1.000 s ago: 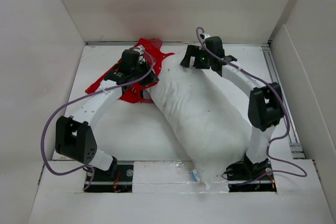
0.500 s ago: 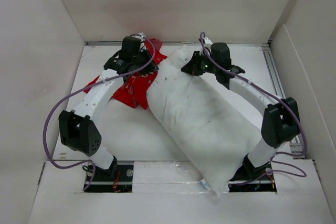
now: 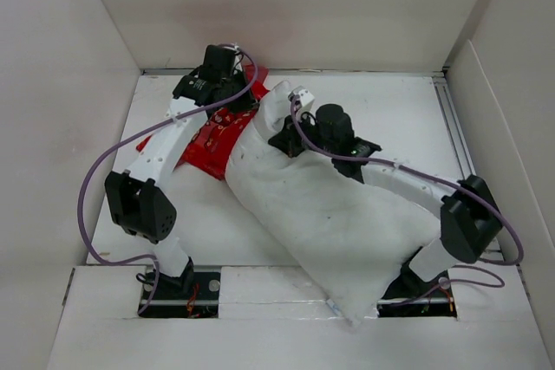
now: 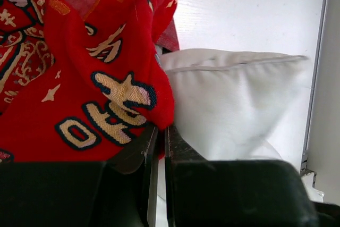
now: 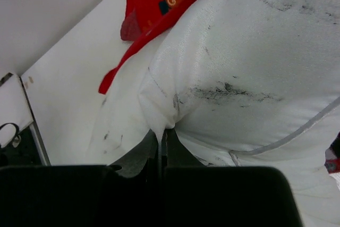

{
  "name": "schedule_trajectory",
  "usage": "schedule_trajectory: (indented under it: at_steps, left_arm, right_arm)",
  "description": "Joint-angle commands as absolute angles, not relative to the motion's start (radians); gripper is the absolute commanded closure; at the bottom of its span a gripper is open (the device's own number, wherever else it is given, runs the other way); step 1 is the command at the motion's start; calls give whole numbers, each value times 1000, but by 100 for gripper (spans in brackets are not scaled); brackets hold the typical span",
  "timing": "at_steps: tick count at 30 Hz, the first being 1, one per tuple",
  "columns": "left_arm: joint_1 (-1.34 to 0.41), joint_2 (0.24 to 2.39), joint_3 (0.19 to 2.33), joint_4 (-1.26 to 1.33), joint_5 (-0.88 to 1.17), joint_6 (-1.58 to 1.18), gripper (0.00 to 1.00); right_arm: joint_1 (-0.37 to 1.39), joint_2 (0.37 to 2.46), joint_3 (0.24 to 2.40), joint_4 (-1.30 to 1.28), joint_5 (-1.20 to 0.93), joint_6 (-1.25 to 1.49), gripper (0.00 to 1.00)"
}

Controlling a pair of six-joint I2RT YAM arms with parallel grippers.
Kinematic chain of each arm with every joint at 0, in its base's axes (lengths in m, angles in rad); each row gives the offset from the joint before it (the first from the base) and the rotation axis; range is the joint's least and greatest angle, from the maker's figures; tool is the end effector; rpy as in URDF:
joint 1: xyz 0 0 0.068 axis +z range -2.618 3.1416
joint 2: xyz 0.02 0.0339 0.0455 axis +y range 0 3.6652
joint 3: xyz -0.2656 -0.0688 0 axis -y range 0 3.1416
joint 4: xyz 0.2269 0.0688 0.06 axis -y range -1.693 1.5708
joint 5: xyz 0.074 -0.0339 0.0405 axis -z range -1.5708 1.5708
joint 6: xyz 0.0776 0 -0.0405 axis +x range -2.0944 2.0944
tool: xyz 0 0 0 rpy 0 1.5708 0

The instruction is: Put the pillow into the pillowcase

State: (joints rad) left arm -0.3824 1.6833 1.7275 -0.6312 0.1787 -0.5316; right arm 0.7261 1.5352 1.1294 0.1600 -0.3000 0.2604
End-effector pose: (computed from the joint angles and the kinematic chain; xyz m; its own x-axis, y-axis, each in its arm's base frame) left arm 0.3651 -0.1617 0.3641 -0.6987 -0.2567 -0.6678 0.1744 0.8442 -0.5069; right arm 0.2737 0.2737 0.3084 -0.3943 -0.0212 -0.9187 -0.7732 0.5480 0.3192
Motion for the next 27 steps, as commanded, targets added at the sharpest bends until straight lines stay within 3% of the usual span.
schedule_trajectory:
  at_steps: [1, 9, 13, 19, 26, 27]
  left_arm:
    - [-394, 1595, 1717, -522, 244, -568, 100]
    - [-394, 1378, 1548, -459, 272, -586, 100]
    - [-394, 1287, 1511, -491, 239, -586, 100]
    - [-394, 1160, 1340, -525, 166, -568, 100]
    - [-394, 1140, 1100, -492, 8, -551, 100]
    - [-394, 1140, 1100, -492, -18, -542, 95]
  right_arm:
    - [811, 1629, 1121, 178, -347, 279, 100]
    - [769, 1836, 1155, 212, -364, 356, 100]
    - [758, 1902, 1221, 146, -165, 393, 100]
    - [670, 1893, 1305, -9, 44, 428, 100]
    - [704, 1833, 1327, -55, 89, 354, 100]
    - [704, 1844, 1327, -55, 89, 345, 100]
